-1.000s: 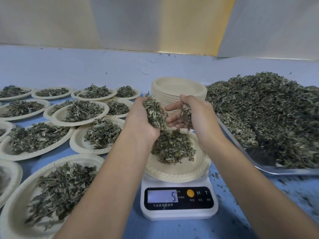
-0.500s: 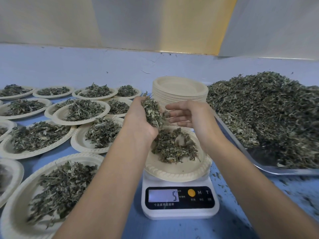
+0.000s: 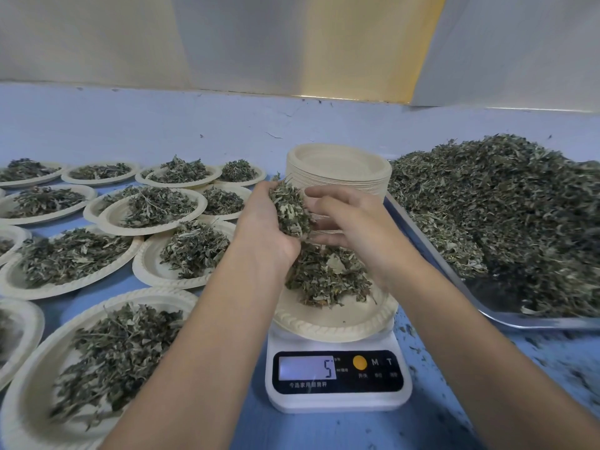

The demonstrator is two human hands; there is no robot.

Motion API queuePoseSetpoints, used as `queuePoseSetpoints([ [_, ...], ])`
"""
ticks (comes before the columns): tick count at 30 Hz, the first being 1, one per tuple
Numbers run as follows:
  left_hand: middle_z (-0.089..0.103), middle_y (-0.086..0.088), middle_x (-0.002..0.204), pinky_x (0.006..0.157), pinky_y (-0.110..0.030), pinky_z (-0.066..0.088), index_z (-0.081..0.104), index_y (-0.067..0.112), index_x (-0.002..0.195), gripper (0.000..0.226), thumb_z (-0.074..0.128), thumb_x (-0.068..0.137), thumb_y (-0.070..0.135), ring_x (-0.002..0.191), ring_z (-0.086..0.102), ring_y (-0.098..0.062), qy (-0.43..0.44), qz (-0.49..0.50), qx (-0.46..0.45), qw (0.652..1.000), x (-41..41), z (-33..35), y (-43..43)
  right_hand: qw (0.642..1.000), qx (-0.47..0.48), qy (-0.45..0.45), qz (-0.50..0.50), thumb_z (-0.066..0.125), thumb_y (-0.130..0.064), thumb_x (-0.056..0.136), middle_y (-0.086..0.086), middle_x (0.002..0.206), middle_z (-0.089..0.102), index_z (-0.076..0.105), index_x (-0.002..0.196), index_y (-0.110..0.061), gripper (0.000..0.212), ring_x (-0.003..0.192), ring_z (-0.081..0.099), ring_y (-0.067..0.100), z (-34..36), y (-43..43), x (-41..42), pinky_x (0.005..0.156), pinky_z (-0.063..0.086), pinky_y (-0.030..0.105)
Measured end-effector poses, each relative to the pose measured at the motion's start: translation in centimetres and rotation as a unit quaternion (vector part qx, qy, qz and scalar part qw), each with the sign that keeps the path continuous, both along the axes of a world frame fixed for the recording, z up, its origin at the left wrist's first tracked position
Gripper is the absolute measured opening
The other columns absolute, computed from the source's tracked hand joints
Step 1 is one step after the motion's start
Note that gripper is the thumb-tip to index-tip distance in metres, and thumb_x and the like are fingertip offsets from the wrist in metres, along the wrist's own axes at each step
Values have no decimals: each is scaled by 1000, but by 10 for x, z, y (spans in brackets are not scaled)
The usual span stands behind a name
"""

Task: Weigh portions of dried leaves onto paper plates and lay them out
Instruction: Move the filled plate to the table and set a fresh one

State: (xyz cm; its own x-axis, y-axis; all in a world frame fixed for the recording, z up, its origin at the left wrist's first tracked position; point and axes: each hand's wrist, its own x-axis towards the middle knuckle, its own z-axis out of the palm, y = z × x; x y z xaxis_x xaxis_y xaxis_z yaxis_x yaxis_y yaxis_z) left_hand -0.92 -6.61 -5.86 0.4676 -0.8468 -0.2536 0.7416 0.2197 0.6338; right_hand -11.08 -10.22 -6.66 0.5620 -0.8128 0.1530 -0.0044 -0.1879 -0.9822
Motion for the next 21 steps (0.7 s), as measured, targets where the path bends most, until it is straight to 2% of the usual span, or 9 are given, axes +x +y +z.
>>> queuePoseSetpoints([
  [4,56,-3,67,48,-24,47,52,15,87,11,48,92,24,49,56,-19,-8,57,37,998,7,-5,-5,1000,-7,-10,-2,74,-15,81,1,89,70,67,107,-9,28,71,67,5,-1,4,4,75,59,25],
  [8,59,-6,83,70,-33,50,56,15,93,12,51,89,26,74,58,-24,-29,91,60,994,4,-8,-10,998,-66,-8,-6,79,-9,74,0,86,67,68,91,-13,21,78,65,14,-3,8,5,84,57,39],
  [9,59,-5,81,70,-32,51,56,15,90,11,51,89,25,73,58,-24,-31,93,58,993,2,-9,-10,997,-80,-8,-13,78,-7,74,-1,82,66,68,87,-14,18,77,65,15,-4,8,6,86,56,42],
  [12,53,0,69,50,-22,44,50,19,79,13,50,90,25,59,52,-17,-27,81,61,994,-2,-9,-11,994,-104,0,-19,73,2,75,-4,67,63,68,74,-18,20,69,61,13,-6,7,7,85,55,46],
  [14,49,1,65,41,-16,37,47,20,77,14,49,90,26,52,47,-15,-24,75,69,995,-2,-11,-12,994,-110,9,-15,71,5,75,-2,63,63,67,69,-19,25,65,59,13,-7,4,7,82,55,44],
  [16,46,1,63,37,-12,34,45,20,79,14,46,91,26,45,45,-15,-13,59,62,996,-1,-12,-12,995,-100,2,-16,68,7,75,-2,61,63,67,68,-17,25,60,59,10,-7,1,6,76,57,35],
  [18,47,-1,65,41,-16,40,45,19,87,9,47,90,28,48,47,-16,4,47,50,998,1,-12,-11,996,-80,-16,-22,66,7,76,-5,58,62,67,69,-15,23,55,58,4,-6,-2,5,66,55,23],
  [21,54,-2,74,50,-24,50,48,15,91,11,50,90,26,50,52,-18,32,53,39,997,6,-10,-8,998,-39,-40,-37,64,3,78,-8,57,62,66,71,-12,17,51,55,1,-2,-8,0,57,51,16],
])
